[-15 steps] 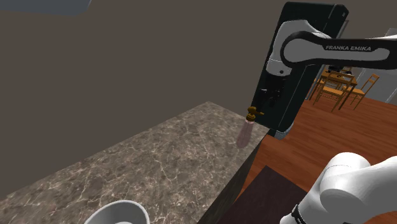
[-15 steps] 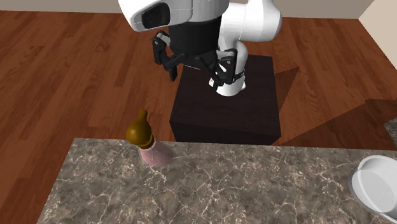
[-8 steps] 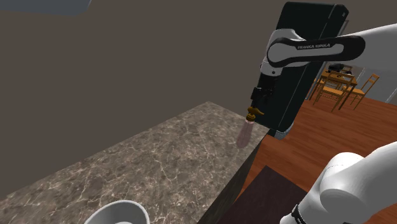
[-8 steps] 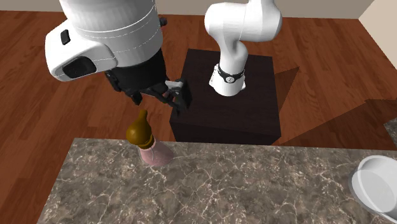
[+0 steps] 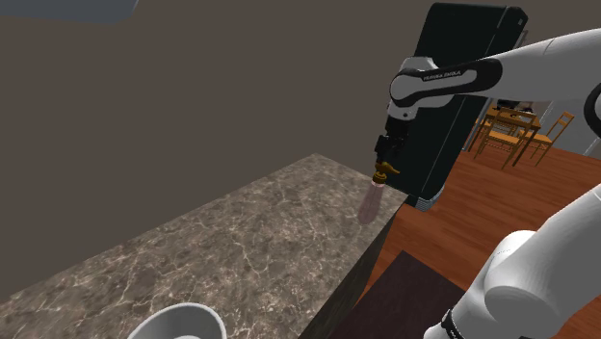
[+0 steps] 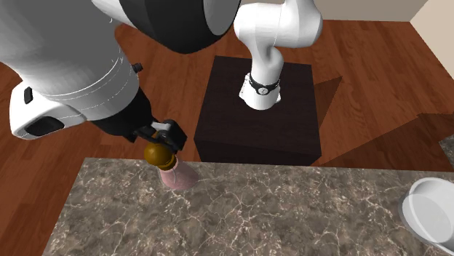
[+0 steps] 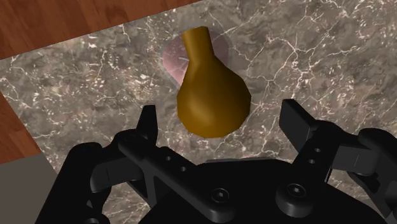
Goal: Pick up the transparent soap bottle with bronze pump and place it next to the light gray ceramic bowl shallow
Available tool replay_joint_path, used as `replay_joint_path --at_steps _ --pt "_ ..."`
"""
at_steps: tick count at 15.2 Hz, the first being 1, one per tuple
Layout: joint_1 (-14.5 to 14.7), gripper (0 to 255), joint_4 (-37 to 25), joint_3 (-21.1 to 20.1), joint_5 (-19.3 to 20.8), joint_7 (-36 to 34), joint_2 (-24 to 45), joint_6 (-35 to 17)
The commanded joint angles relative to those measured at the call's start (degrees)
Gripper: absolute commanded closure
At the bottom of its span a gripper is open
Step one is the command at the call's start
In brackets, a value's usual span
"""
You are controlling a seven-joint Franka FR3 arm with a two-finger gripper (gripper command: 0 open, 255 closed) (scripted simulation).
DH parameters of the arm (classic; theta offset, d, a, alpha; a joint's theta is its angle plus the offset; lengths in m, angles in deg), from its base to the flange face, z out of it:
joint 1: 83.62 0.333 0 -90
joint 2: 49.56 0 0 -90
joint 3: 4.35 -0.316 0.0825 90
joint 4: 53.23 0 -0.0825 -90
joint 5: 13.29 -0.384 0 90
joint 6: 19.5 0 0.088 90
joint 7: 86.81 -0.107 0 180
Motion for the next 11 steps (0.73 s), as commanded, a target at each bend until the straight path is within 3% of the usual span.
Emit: replay_joint_path --at_steps 1,4,11 --pt "0.01 0 1.11 0.17 -0.16 0.16 0.53 -1.62" --pt "-0.03 0 3.32 0.41 -0.29 0.31 1.16 -4.42" --pt "-0.03 0 3.32 0.41 -0.29 0.31 1.16 -4.42"
